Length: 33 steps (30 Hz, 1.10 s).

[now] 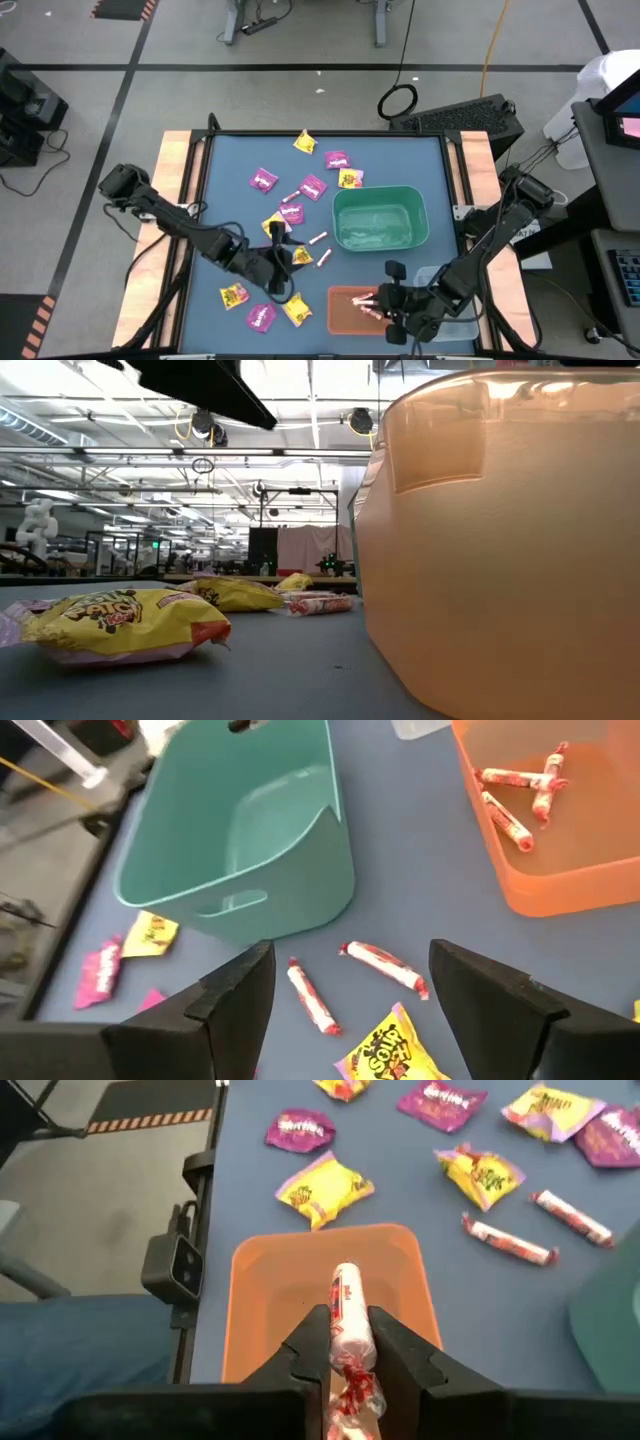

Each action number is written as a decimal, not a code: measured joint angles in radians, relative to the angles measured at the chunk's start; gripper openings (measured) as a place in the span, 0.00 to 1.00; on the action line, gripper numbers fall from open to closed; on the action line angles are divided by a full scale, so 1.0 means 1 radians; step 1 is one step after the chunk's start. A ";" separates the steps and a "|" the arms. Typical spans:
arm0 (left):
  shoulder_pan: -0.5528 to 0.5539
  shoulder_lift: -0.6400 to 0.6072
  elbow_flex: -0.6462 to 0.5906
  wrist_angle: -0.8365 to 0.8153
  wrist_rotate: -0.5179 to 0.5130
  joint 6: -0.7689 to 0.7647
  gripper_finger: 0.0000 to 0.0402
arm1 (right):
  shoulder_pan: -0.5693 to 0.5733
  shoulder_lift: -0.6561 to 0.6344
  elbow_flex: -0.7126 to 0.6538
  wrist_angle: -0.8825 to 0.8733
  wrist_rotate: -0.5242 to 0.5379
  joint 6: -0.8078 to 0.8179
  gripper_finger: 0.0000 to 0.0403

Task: Sort candy
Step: Put the white candy into the orange bin

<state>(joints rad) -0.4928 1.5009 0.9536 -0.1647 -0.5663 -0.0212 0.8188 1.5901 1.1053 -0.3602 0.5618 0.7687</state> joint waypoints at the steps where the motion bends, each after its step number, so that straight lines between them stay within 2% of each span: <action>1: 0.016 0.000 -0.008 0.006 0.024 0.000 0.67 | -0.003 0.008 0.000 0.002 -0.013 0.005 0.10; 4: 0.055 0.000 -0.040 0.018 0.059 -0.016 0.67 | -0.010 0.042 0.000 0.004 -0.055 0.011 0.10; 11: 0.133 0.000 -0.129 0.027 0.062 -0.101 0.67 | -0.027 0.105 0.000 0.000 -0.149 0.065 0.14; 16: 0.192 0.000 -0.195 0.085 0.105 -0.141 0.67 | -0.028 0.112 0.000 -0.002 -0.148 0.062 0.18; 21: 0.218 0.000 -0.250 0.250 0.143 -0.177 0.67 | -0.034 0.112 0.000 -0.024 -0.148 0.090 0.23; 27: 0.209 0.000 -0.255 0.343 0.145 -0.180 0.67 | -0.038 0.112 0.000 -0.028 -0.148 0.101 0.32; 33: 0.210 0.040 -0.255 0.404 0.144 -0.178 0.67 | -0.039 0.112 0.000 -0.027 -0.140 0.033 0.37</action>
<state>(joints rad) -0.2831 1.5412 0.6986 0.2393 -0.4223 -0.1994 0.7799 1.7016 1.1057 -0.3874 0.4214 0.8019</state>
